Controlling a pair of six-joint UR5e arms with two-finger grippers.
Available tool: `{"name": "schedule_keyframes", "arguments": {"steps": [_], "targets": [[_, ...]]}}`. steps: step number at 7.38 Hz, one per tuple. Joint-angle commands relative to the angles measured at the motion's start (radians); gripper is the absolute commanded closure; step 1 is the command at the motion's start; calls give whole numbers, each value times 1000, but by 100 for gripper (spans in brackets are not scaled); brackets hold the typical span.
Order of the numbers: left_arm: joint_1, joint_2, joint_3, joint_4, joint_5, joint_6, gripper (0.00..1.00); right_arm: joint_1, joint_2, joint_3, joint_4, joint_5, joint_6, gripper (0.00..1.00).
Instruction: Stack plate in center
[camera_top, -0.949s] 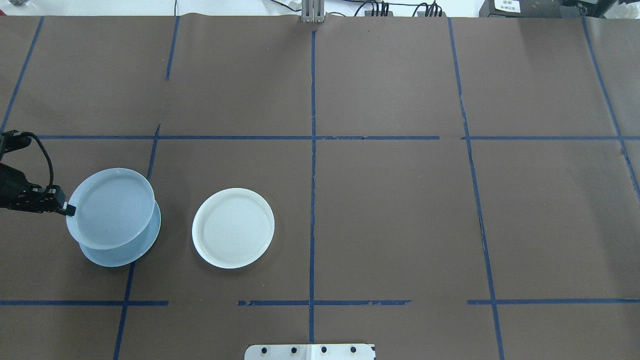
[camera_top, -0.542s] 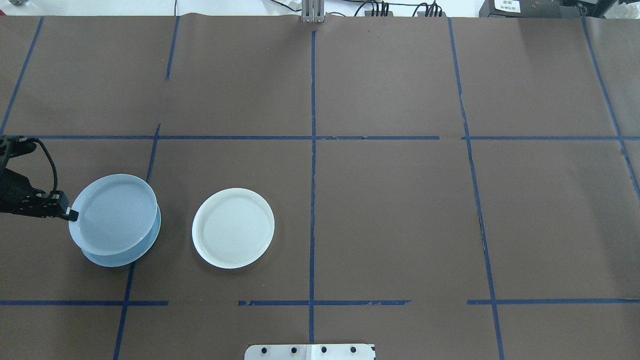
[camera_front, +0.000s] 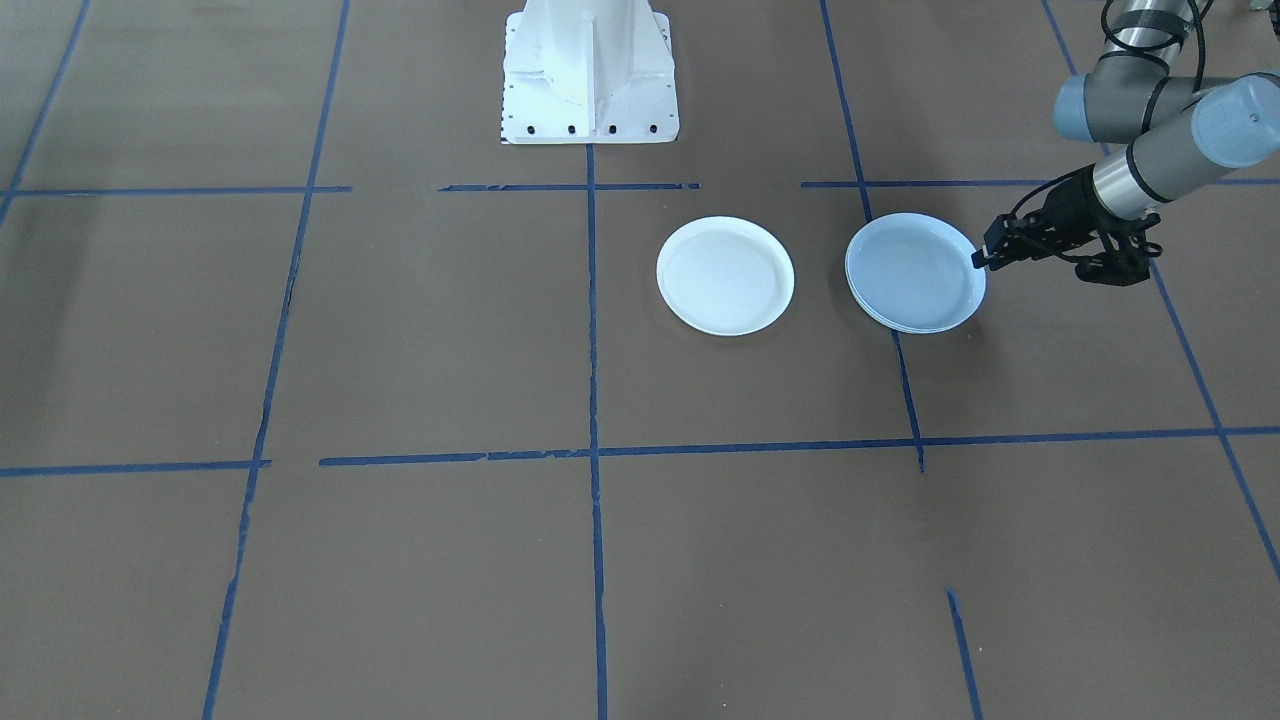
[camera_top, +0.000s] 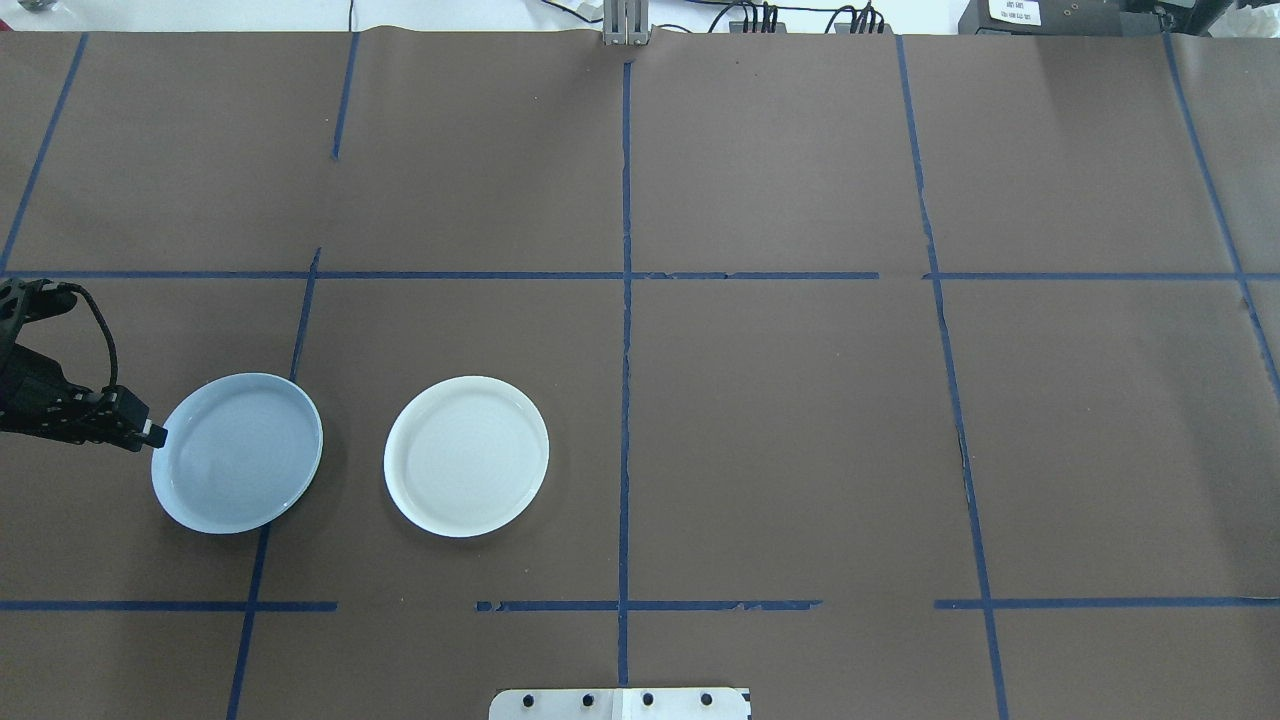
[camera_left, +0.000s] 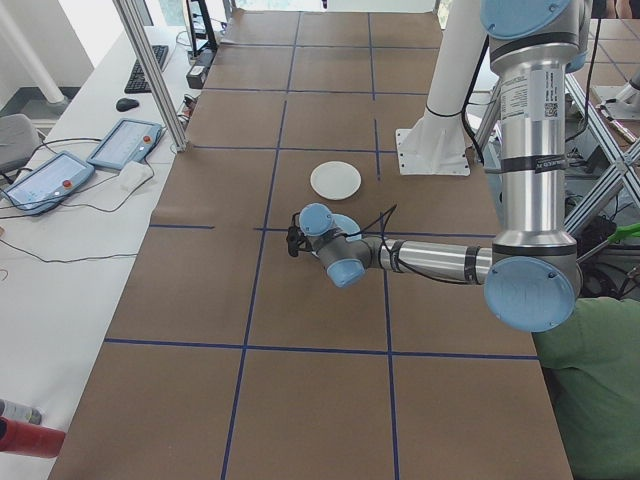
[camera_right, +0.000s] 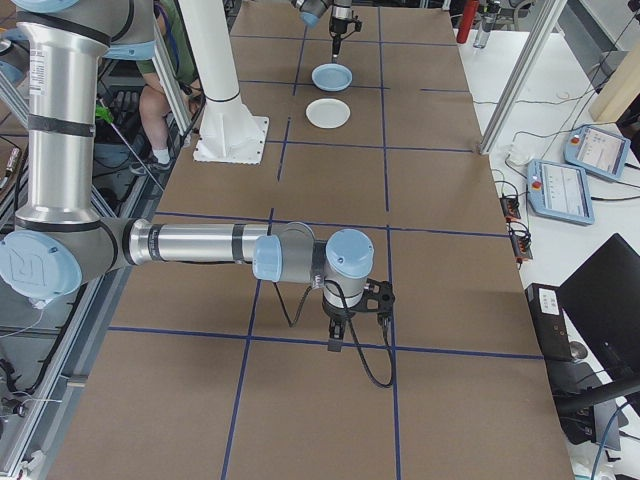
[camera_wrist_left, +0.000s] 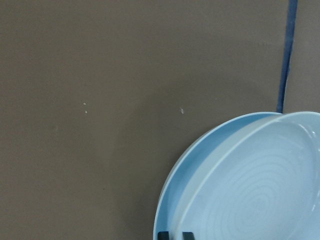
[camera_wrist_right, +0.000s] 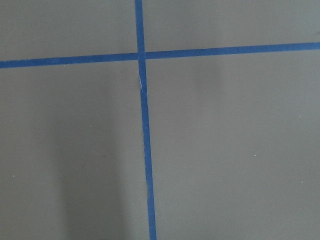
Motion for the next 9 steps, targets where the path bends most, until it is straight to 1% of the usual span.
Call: {"name": "schedule_keyframes", "arguments": {"steps": [1, 2, 3, 4, 5, 6, 8, 9], "targets": [[-4, 3, -21, 1, -8, -4, 0, 0, 0, 0, 0, 0, 0, 0], [-4, 3, -75, 11, -8, -23, 0, 0, 0, 0, 0, 0, 0, 0], [1, -12, -109, 10, -5, -125, 0, 2, 0, 0, 0, 0, 0, 0], [25, -35, -148, 7, 4, -246, 0, 0, 0, 0, 0, 0, 0, 0], [75, -70, -162, 7, 34, -345, 0, 2, 0, 0, 0, 0, 0, 0], [162, -109, -164, 8, 150, -431, 0, 2, 0, 0, 0, 0, 0, 0], [241, -172, -160, 11, 200, -546, 0, 0, 0, 0, 0, 0, 0, 0], [289, -189, -140, 11, 273, -556, 0, 0, 0, 0, 0, 0, 0, 0]]}}
